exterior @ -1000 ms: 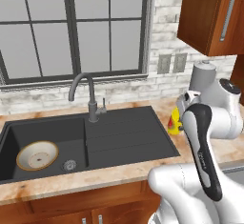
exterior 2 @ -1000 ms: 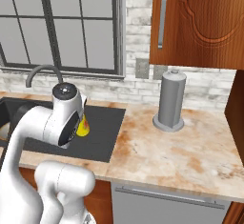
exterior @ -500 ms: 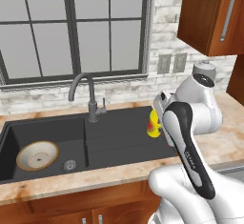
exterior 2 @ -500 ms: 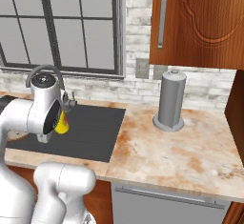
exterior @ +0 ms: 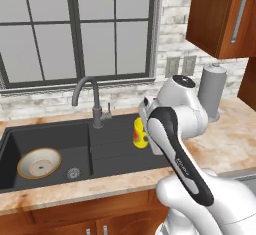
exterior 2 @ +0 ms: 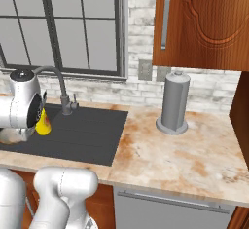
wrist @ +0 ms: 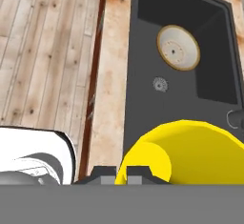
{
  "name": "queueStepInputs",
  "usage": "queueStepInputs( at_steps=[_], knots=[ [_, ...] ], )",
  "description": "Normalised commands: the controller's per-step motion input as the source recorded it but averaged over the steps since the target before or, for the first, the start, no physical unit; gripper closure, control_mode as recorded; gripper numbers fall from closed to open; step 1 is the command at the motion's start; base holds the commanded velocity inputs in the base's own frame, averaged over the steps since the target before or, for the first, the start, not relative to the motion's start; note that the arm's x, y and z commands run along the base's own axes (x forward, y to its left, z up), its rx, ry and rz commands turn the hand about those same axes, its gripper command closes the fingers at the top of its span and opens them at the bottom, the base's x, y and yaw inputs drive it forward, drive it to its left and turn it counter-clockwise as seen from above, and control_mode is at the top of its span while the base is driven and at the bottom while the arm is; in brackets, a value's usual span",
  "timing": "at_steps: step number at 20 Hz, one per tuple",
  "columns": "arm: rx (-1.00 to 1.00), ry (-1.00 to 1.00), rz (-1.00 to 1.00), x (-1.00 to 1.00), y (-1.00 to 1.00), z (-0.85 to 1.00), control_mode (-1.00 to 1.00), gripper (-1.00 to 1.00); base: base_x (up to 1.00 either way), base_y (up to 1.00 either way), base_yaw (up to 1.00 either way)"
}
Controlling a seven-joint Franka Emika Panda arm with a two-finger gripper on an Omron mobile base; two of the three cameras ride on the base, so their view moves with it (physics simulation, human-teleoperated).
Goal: Remove the orange and orange from the sink. Then move the bowl and cup from the counter to the sink for washing.
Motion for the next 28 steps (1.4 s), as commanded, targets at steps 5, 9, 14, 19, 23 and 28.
queueStepInputs(
  at_steps=[5,9,14,19,23,28],
  knots=[
    [0.0,0.04,0.0,0.04,0.63,0.01,-1.0,1.0,0.0,0.0,0.0],
    [0.0,0.08,0.0,0.01,0.6,0.0,-1.0,1.0,0.0,0.0,0.0],
    [0.0,0.09,0.0,0.0,0.57,0.0,-1.0,1.0,0.0,0.0,0.0],
    [0.0,0.02,-0.02,0.13,0.6,-0.01,-1.0,1.0,0.0,0.0,0.0],
    [-0.02,0.0,-0.03,0.17,0.57,-0.04,-1.0,1.0,0.0,0.0,0.0],
    [-0.04,0.0,-0.05,0.19,0.49,-0.14,-1.0,1.0,0.0,0.0,0.0]
  ],
)
